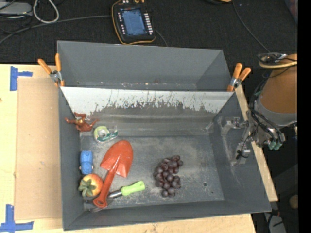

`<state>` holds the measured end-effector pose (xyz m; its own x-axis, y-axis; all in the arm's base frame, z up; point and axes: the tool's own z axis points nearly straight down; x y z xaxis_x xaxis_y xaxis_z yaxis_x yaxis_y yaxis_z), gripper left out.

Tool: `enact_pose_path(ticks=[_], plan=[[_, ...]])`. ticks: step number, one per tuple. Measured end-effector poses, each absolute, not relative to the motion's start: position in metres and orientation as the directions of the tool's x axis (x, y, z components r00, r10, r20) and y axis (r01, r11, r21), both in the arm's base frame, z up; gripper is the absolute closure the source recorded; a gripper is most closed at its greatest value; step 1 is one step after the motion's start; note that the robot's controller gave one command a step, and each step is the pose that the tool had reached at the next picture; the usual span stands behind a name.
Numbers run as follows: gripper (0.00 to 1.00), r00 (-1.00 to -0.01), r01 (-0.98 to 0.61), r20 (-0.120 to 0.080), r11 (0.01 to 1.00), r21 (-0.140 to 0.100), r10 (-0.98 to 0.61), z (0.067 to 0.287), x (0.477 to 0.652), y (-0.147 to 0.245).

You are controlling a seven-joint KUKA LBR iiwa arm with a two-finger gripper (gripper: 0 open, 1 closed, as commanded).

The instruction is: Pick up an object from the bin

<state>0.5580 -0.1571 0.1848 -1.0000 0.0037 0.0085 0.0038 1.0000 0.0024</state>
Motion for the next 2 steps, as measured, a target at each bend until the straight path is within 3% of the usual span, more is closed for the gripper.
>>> enact_pose_path(ticks=[1, 2], plan=[[0.0, -1.0, -0.003, 0.001, 1.0, 0.001, -0.003, 0.189, 0.56, -0.156], [0.0, -0.978, -0.207, 0.002, 0.978, 0.002, -0.207, 0.086, 0.548, -0.082]])
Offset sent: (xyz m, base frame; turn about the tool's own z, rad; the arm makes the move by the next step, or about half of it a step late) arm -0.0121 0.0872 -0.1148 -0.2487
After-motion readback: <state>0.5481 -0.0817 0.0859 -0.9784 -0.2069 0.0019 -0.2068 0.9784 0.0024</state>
